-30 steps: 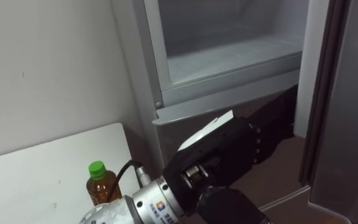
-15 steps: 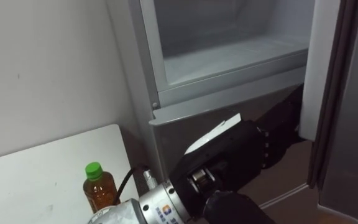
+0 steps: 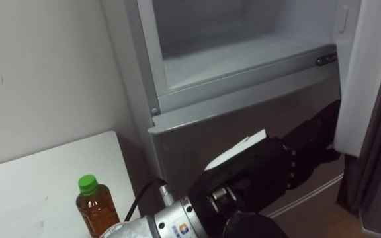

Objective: Put the bottle in the upper fridge

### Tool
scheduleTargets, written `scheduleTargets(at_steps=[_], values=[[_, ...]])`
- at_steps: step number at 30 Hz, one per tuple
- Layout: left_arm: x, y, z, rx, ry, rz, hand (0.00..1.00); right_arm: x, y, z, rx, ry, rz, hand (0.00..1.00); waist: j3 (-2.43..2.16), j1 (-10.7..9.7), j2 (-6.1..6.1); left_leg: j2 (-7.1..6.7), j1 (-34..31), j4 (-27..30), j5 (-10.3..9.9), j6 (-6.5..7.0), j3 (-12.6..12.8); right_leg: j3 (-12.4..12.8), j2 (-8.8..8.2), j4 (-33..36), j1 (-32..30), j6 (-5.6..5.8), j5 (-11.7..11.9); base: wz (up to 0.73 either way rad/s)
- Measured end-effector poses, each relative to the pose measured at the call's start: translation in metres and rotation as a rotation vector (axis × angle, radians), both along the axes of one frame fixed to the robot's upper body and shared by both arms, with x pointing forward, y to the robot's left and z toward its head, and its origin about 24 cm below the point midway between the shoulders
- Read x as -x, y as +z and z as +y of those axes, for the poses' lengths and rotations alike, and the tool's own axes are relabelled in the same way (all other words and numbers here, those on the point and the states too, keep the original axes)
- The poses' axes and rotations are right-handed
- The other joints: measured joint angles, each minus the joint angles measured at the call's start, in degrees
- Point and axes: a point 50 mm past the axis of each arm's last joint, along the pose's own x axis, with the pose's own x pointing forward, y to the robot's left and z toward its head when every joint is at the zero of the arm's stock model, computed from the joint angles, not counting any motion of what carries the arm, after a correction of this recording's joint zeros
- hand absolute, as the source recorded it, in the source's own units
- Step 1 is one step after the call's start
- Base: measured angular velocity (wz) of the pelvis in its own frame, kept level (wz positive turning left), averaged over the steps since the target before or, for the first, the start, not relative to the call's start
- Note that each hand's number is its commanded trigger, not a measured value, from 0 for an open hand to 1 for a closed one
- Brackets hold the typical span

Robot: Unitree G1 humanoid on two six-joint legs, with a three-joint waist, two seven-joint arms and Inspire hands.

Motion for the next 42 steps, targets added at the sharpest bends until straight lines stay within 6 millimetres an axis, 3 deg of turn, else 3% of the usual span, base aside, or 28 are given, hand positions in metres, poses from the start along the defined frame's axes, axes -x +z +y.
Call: scheduleTargets(at_steps=[12,21,27,32,37,42], values=[[-0.003,-0.001,-0.003,-0.001,-0.020,0.002,0.00,0.002,0.000,0.000,-0.020,-0.025,-0.010,0.00,-0.01,-0.95,0.08,0.02,0.03,-0.35,0.00,0.00,0.41,-0.10,0.04,-0.07,-0.03,0.01,0.01,0.00],[0.001,-0.003,-0.013,0.027,-0.070,0.009,0.00,0.003,0.002,-0.005,-0.005,-0.021,-0.026,0.00,0.02,-1.61,1.12,0.17,0.13,-1.21,-0.18,-0.28,0.70,-0.23,0.27,-0.13,-0.47,-0.02,0.14,-0.02],[0.001,-0.007,-0.015,0.040,-0.083,0.020,0.00,0.005,0.002,-0.008,0.001,-0.026,-0.025,0.00,0.06,-2.40,1.20,0.19,0.91,-1.36,-0.17,-0.29,1.82,1.40,0.45,-0.15,-0.38,-0.07,0.17,-0.15],[0.001,-0.011,-0.020,0.051,-0.094,0.024,0.00,0.008,0.003,-0.009,0.011,-0.030,-0.033,0.00,0.19,-2.53,0.99,0.65,1.46,-1.42,-0.17,-0.29,4.49,2.99,0.58,-0.07,-0.76,-0.15,0.23,-0.18],[0.003,-0.013,-0.023,0.052,-0.104,0.027,0.00,0.011,0.003,-0.010,0.021,-0.066,-0.031,0.00,0.50,-3.14,0.40,0.79,1.67,-1.42,-0.18,-0.30,4.95,3.75,0.77,-0.15,-0.78,-0.25,0.31,-0.10],[0.003,-0.021,-0.025,0.024,-0.122,0.065,0.00,0.014,0.004,-0.015,0.040,-0.074,-0.021,0.00,0.51,-3.94,0.37,0.86,1.64,-1.41,-0.18,-0.30,5.82,4.27,0.83,-0.15,-1.02,-0.28,0.32,-0.05]])
